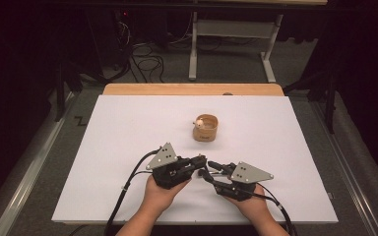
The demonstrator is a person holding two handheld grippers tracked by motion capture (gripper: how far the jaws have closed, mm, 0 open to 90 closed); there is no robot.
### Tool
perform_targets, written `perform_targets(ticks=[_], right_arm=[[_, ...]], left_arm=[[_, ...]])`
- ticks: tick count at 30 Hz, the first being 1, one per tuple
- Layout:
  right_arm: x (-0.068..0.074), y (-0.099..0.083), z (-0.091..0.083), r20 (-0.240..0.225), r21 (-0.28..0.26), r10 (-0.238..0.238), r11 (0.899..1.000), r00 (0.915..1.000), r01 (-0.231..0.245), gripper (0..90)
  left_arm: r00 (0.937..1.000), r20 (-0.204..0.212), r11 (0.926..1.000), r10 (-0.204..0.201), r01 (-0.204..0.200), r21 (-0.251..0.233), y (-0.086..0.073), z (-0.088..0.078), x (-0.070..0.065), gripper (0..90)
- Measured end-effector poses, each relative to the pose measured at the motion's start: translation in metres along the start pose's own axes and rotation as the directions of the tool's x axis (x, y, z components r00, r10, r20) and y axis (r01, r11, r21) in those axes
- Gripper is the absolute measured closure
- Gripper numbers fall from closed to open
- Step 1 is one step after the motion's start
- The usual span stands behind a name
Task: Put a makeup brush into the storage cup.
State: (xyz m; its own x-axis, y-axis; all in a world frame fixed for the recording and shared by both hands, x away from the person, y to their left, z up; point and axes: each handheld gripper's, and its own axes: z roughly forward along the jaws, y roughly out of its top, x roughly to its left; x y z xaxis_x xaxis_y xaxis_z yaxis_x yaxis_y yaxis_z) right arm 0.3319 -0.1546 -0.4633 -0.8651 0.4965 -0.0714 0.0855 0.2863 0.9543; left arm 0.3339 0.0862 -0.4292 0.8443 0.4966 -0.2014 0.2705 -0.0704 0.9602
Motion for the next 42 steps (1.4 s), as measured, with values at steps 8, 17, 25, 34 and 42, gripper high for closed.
perform_targets(ticks=[8, 17, 25, 34, 42], right_arm=[[0.003, 0.006, 0.000, -0.005, -0.016, -0.026, 1.000, 0.9996, 0.026, 65.9], [0.003, 0.007, 0.000, 0.014, 0.004, -0.025, 1.000, 0.9996, 0.025, 76.5], [0.002, 0.007, -0.001, 0.004, 0.005, -0.030, 1.000, 0.9995, 0.030, 84.4], [0.000, 0.008, -0.004, 0.006, -0.007, -0.031, 0.999, 0.9995, 0.031, 84.6], [-0.007, 0.010, -0.012, 0.034, -0.033, -0.001, 0.999, 0.9994, 0.002, 84.6]], left_arm=[[1.0000, 0.002, 0.9999, 0.007, -0.007, 0.012, -0.003, 0.004, -0.002, 83.8], [0.9999, 0.006, 0.9998, 0.011, -0.011, 0.017, -0.004, 0.007, -0.004, 83.8], [0.9999, 0.012, 0.9997, 0.009, -0.009, 0.024, -0.004, 0.007, -0.003, 83.5], [0.9998, 0.002, 0.9993, 0.019, -0.019, 0.033, -0.005, 0.004, -0.004, 62.8], [0.9965, -0.075, 0.9983, 0.037, -0.034, 0.046, -0.006, -0.015, 0.004, 47.1]])
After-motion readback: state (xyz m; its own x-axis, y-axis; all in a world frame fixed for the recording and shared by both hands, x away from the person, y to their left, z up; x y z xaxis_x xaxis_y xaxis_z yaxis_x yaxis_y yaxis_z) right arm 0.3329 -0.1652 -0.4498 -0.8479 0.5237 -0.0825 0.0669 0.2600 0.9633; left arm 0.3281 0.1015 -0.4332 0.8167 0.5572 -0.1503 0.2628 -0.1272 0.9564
